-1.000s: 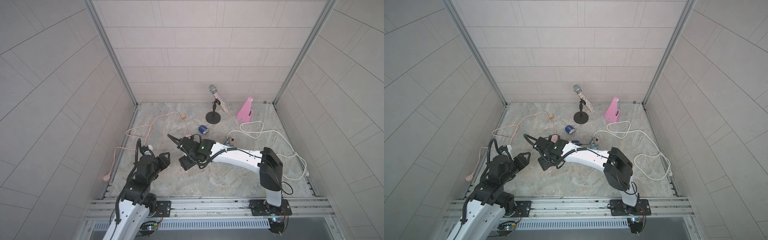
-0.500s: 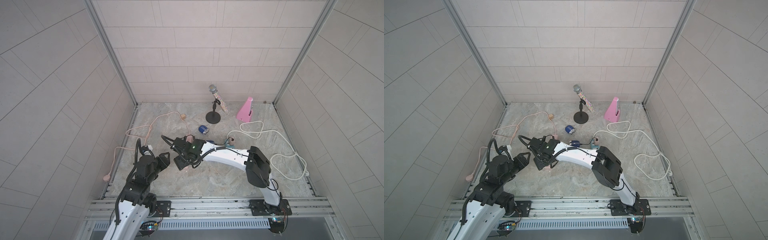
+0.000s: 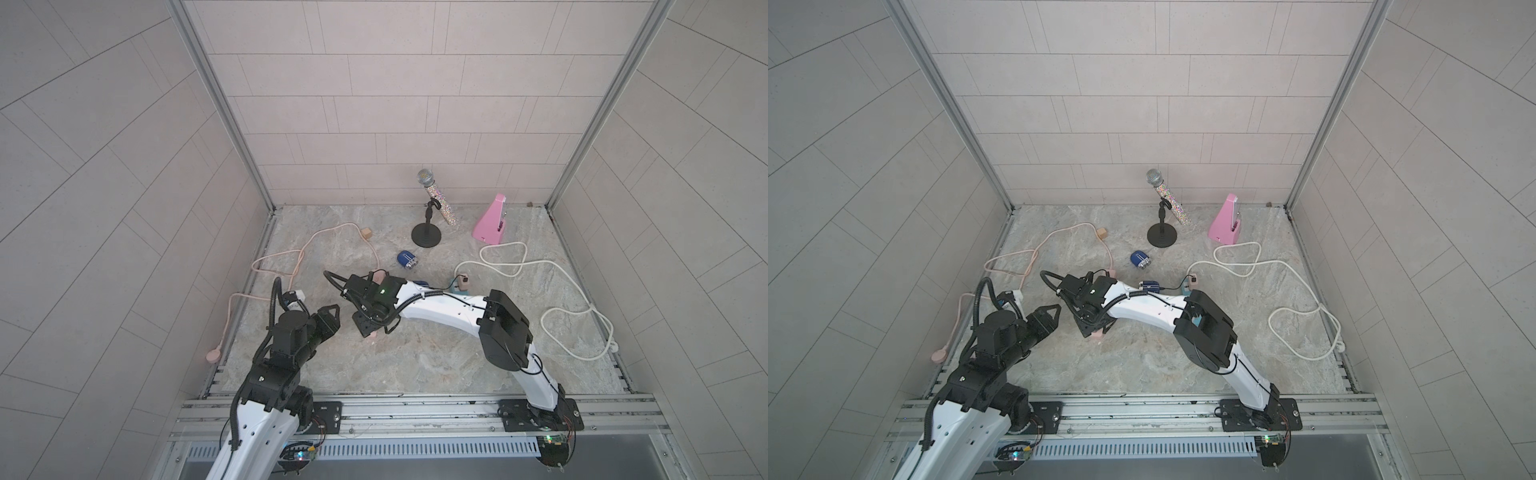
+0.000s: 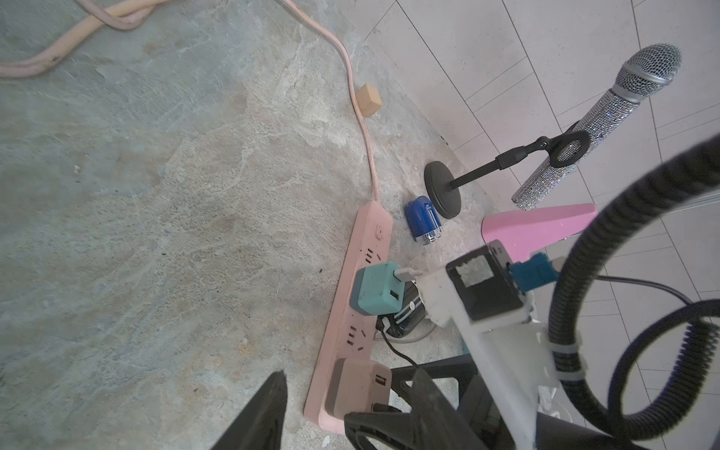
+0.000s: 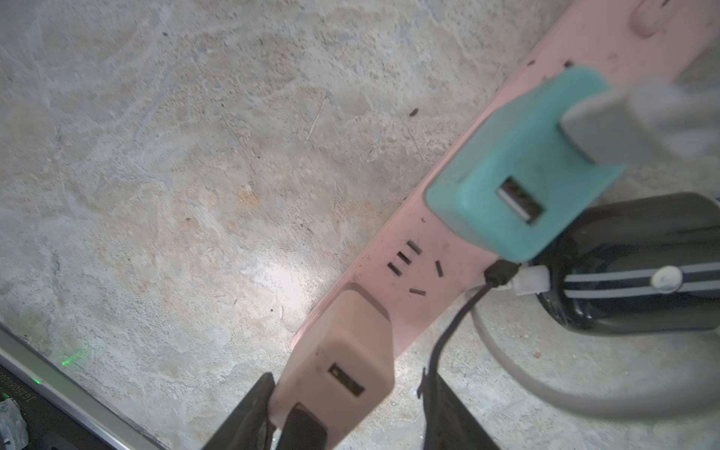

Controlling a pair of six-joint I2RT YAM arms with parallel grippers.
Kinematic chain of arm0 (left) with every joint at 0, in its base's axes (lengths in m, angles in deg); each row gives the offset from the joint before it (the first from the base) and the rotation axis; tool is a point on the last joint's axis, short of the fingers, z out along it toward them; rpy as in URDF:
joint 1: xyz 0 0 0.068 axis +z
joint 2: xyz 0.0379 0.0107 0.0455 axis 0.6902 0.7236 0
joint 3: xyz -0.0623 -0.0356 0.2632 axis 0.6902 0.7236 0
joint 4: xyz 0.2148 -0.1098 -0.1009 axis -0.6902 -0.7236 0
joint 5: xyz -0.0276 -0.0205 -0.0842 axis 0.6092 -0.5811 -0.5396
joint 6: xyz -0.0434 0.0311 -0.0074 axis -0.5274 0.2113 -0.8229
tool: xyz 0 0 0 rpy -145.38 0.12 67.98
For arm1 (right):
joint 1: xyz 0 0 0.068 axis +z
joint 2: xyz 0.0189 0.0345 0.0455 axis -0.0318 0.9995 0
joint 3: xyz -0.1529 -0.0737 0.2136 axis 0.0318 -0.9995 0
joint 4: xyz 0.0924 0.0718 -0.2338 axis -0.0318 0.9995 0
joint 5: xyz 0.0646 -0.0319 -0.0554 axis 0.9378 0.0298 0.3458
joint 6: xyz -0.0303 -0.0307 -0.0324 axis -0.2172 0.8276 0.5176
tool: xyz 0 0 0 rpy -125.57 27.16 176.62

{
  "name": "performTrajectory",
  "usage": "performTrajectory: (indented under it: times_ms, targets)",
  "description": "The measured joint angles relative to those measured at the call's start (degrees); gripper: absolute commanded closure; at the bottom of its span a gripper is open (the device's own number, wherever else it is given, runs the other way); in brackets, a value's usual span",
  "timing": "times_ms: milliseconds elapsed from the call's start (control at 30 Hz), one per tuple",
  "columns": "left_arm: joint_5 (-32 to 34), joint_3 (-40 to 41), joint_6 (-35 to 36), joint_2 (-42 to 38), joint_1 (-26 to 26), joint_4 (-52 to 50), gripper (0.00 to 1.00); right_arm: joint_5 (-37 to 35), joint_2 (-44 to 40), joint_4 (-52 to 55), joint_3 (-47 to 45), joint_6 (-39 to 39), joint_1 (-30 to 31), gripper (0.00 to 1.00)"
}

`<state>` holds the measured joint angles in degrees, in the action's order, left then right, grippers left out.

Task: Unplug the electric shaver
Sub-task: Adjust the socket at the center of the board.

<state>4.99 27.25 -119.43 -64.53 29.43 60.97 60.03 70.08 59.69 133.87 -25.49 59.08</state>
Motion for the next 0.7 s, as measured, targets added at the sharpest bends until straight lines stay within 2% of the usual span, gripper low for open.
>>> performTrajectory:
  times_ms: [467, 700]
  targets:
    - [0.04, 0.0, 0.59, -0.02, 0.0, -0.02, 0.44, -0.24, 2.89, 1.29, 4.31, 0.22, 0.04, 0.43]
    - [0.07, 0.0, 0.61, -0.26, 0.0, -0.63, 0.44, -0.85, 4.07, 2.67, 5.01, 0.9, 0.2, 0.56]
